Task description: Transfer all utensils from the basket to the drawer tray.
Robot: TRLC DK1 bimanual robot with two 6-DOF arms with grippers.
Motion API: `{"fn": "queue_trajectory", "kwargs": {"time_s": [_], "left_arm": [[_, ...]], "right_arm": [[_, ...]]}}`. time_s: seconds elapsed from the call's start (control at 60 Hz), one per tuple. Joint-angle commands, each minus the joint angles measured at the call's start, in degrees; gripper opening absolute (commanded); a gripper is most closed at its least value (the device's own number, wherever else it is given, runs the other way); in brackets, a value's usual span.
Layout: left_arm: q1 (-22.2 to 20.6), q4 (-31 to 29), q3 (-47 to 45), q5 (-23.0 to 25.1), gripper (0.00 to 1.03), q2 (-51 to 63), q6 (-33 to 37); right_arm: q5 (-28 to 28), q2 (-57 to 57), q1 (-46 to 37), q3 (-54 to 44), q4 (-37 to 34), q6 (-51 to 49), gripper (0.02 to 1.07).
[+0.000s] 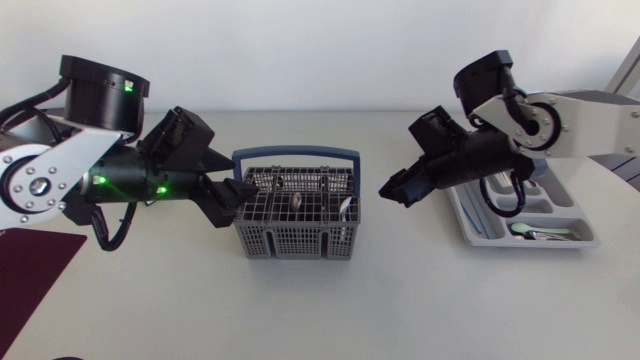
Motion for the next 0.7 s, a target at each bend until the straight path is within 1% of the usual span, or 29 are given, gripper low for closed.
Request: {"fn": "queue_trajectory", "kwargs": {"time_s": [0.0,0.133,0.283,0.433,0.55,0.683], "left_arm": [[-1.6,-1.09,-0.67,0.32,0.8,-1.12,0.31],[-5.12,-1.53,-0.58,0.32,0.8,-1.82,0.13],[-8.63,-1.53,1.35,-0.12,0.8,0.11,-0.75],[-13.38,-1.18,3.9,-2.84,0.8,2.49,-1.89],[-17.07,0.49,5.57,-6.18,0.8,6.44,-2.59],[-19.27,3.04,7.15,-9.08,0.79,11.1,-2.94]], "right_arm": [[0.2,-3.5,-0.23,-2.66,-1.22,-1.86,0.76],[0.29,-8.33,1.44,-5.39,-1.58,-2.74,0.76],[0.37,-9.91,2.76,-7.32,-1.75,-2.48,0.76],[0.29,-10.44,3.28,-8.37,-1.66,-2.12,0.76],[0.29,-10.53,4.25,-9.6,-1.4,-1.77,0.76],[0.37,-10.62,4.78,-10.4,-0.96,-1.25,0.76]]}}
